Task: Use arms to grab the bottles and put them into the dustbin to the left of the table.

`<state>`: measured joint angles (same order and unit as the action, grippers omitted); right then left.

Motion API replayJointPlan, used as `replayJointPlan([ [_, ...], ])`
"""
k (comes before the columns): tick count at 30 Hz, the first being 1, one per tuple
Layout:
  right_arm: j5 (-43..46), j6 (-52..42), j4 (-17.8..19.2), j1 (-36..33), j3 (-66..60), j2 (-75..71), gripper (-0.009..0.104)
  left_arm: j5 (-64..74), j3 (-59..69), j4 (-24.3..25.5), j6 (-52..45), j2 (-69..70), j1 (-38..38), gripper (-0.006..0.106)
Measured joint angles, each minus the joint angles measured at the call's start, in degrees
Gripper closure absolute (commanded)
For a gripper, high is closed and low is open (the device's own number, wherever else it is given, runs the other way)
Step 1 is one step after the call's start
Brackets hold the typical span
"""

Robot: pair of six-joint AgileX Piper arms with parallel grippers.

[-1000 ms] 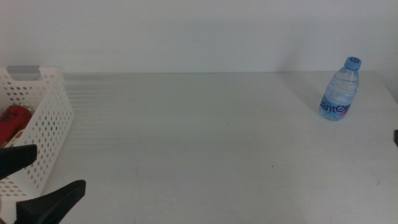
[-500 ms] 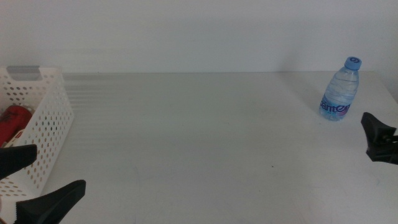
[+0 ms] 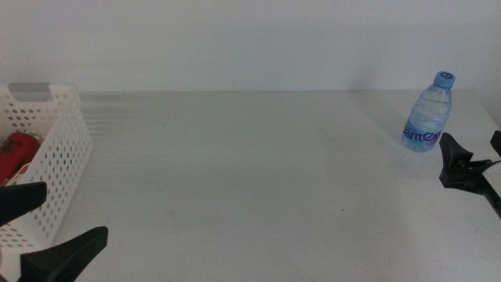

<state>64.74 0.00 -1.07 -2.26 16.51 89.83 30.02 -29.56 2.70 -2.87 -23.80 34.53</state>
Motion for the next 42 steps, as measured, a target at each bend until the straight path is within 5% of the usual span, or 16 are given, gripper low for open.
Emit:
replayJointPlan([
  [20, -1.09, -2.48, -0.55, 0.00, 18.27, 18.90, 0.000, 0.00, 0.00, 0.00, 0.00, 0.00, 0.00, 0.010],
  [35, -8.04, -3.17, -5.18, 0.34, 39.02, 34.38, 0.001, 0.00, 0.00, 0.00, 0.00, 0.00, 0.00, 0.010],
  [38, -10.08, -3.22, -5.12, 0.38, 41.07, 35.21, 0.016, 0.00, 0.00, 0.00, 0.00, 0.00, 0.00, 0.010],
  [40, -10.65, -3.22, -5.14, 0.45, 41.36, 35.14, 0.038, 0.00, 0.00, 0.00, 0.00, 0.00, 0.00, 0.010],
  [42, -11.99, -3.29, -4.98, 0.50, 41.43, 34.72, 0.075, 0.00, 0.00, 0.00, 0.00, 0.00, 0.00, 0.010],
])
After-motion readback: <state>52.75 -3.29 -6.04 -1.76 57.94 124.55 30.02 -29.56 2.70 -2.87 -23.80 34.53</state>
